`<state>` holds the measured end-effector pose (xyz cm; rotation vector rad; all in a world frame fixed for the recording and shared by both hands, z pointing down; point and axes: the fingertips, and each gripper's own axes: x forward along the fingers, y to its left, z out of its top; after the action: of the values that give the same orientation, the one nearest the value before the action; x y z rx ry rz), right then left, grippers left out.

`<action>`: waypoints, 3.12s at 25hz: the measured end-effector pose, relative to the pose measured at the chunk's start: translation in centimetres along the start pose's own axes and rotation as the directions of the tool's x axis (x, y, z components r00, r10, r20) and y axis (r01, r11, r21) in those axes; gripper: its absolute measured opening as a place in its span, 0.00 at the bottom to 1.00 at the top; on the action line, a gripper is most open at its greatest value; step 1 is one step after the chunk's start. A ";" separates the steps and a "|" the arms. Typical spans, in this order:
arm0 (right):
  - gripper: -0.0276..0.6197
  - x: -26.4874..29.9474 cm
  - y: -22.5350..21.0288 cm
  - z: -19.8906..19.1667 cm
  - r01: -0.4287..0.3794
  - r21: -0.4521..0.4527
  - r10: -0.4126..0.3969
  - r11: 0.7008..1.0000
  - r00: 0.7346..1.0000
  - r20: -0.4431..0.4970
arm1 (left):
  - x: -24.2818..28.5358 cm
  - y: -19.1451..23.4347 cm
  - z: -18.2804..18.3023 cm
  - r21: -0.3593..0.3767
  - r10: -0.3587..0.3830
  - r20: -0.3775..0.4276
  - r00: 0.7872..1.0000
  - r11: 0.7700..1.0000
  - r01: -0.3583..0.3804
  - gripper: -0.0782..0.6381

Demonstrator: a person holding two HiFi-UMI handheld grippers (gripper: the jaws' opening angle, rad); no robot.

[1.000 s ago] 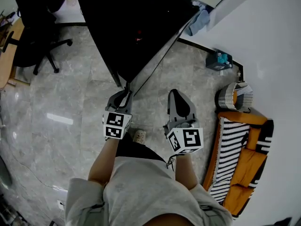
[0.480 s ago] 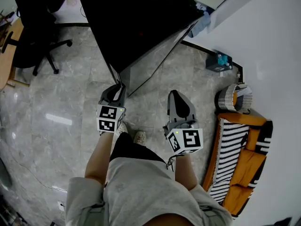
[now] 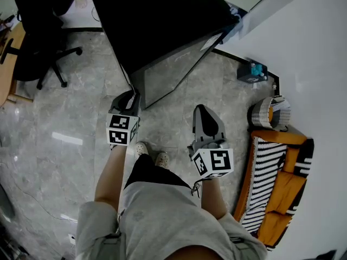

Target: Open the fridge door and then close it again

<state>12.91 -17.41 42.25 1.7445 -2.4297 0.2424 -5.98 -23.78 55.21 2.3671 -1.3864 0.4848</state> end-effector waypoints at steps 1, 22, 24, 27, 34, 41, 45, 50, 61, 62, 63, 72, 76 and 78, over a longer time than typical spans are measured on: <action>0.08 0.1 0.0 0.0 0.003 0.002 -0.003 1.000 1.000 0.000 | 0.1 0.2 0.1 0.000 0.000 0.001 1.000 1.000 0.000 0.19; 0.08 1.0 0.6 0.1 0.036 0.003 -0.036 0.999 0.999 -0.003 | 1.5 2.8 1.0 0.025 -0.014 0.001 1.000 1.000 0.013 0.19; 0.08 1.1 0.6 0.2 0.034 0.002 -0.034 0.999 0.999 -0.002 | 1.6 2.9 1.0 0.033 -0.012 0.001 1.000 0.999 0.012 0.20; 0.08 1.2 0.9 0.4 0.024 -0.004 -0.024 1.000 1.000 0.001 | 1.1 3.0 0.9 0.029 -0.003 0.000 1.000 1.000 0.003 0.20; 0.08 0.9 1.8 1.0 -0.003 -0.009 0.004 1.000 1.000 0.017 | -2.2 3.2 1.9 0.023 0.035 0.062 0.997 0.999 -0.036 0.13; 0.08 0.5 3.1 2.1 -0.053 -0.024 0.054 0.998 0.998 0.041 | -6.8 2.1 4.2 0.020 0.051 0.147 0.988 0.998 -0.055 0.13; 0.08 0.2 4.0 2.9 -0.085 -0.038 0.087 0.996 0.995 0.056 | -9.5 1.2 5.6 0.031 0.052 0.196 0.979 0.998 -0.059 0.13; 0.08 -0.6 4.7 4.0 -0.113 -0.053 0.117 0.992 0.990 0.078 | -12.6 0.3 7.3 0.044 0.073 0.261 0.963 0.995 -0.088 0.13; 0.08 -3.6 5.7 5.8 -0.151 -0.079 0.160 0.985 0.979 0.125 | -19.3 -3.4 10.9 0.052 0.096 0.392 0.915 0.991 -0.126 0.13; 0.08 -3.9 5.8 6.0 -0.155 -0.082 0.165 0.984 0.978 0.129 | -19.8 -3.8 11.1 0.053 0.099 0.402 0.910 0.990 -0.131 0.13; 0.08 -4.2 5.9 6.2 -0.159 -0.086 0.170 0.984 0.977 0.133 | -20.4 -4.1 11.3 0.054 0.102 0.412 0.906 0.989 -0.136 0.13; 0.08 -7.0 6.8 7.4 -0.201 -0.117 0.218 0.973 0.964 0.154 | -24.6 -6.6 11.9 0.062 0.123 0.477 0.870 0.983 -0.173 0.13; 0.08 -8.3 7.3 7.5 -0.223 -0.136 0.243 0.965 0.957 0.156 | -25.8 -7.7 11.8 0.056 0.131 0.494 0.859 0.982 -0.182 0.13; 0.08 -8.8 7.2 7.6 -0.227 -0.137 0.248 0.964 0.956 0.159 | -26.2 -8.3 11.9 0.052 0.136 0.497 0.857 0.981 -0.186 0.13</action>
<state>8.74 -8.56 32.67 1.4807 -2.7182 -0.0324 -9.47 -5.62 31.66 2.5791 -1.8270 -0.0273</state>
